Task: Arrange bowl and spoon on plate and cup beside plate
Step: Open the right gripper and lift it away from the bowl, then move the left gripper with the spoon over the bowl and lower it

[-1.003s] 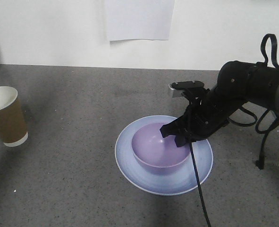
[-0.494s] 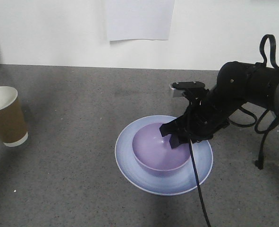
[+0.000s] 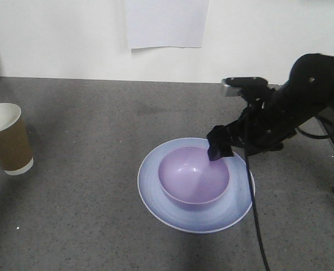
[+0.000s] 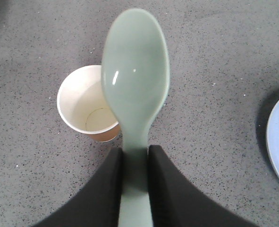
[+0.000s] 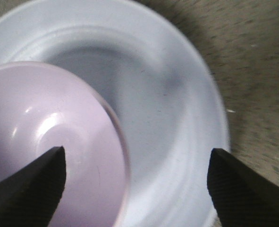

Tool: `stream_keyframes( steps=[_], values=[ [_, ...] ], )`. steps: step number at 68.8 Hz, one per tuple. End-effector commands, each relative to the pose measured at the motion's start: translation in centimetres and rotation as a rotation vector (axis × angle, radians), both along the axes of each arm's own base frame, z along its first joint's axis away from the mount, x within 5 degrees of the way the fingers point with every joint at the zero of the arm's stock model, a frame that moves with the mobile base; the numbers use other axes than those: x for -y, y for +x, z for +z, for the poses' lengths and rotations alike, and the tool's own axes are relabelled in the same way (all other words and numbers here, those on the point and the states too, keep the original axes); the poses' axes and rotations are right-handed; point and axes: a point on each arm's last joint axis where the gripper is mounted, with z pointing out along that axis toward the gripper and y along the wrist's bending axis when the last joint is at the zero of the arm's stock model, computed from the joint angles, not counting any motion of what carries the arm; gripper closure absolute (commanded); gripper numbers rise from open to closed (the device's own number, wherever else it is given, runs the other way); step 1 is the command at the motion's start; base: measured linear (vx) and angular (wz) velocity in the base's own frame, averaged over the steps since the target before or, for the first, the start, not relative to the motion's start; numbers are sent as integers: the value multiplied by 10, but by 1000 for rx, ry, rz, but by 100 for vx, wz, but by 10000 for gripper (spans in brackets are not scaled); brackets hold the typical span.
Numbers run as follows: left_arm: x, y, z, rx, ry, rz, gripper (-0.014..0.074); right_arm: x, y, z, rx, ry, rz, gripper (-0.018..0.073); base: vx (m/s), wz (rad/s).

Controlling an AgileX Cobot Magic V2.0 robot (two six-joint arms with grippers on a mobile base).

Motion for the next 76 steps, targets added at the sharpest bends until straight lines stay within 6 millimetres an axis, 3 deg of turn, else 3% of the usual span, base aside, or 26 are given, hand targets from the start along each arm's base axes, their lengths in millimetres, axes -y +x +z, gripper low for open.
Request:
stream_keyframes(
  steps=[1, 21, 36, 47, 76],
  values=[
    [2, -7, 15, 77, -15, -8, 603, 20, -12, 44, 121, 28, -33, -29, 0, 0],
    [2, -8, 15, 76, -23, -11, 603, 65, -62, 106, 262, 9, -108, -28, 0, 0],
    [3, -8, 14, 71, -26, -17, 603, 75, -103, 140, 378, -22, -115, -28, 0, 0],
    [12, -9, 15, 76, -53, -141, 603, 76, -115, 148, 420, -19, -117, -28, 0, 0],
    [39, -3, 11, 64, -148, -362, 604, 76, -114, 149, 426, -18, -119, -28, 0, 0]
  ],
)
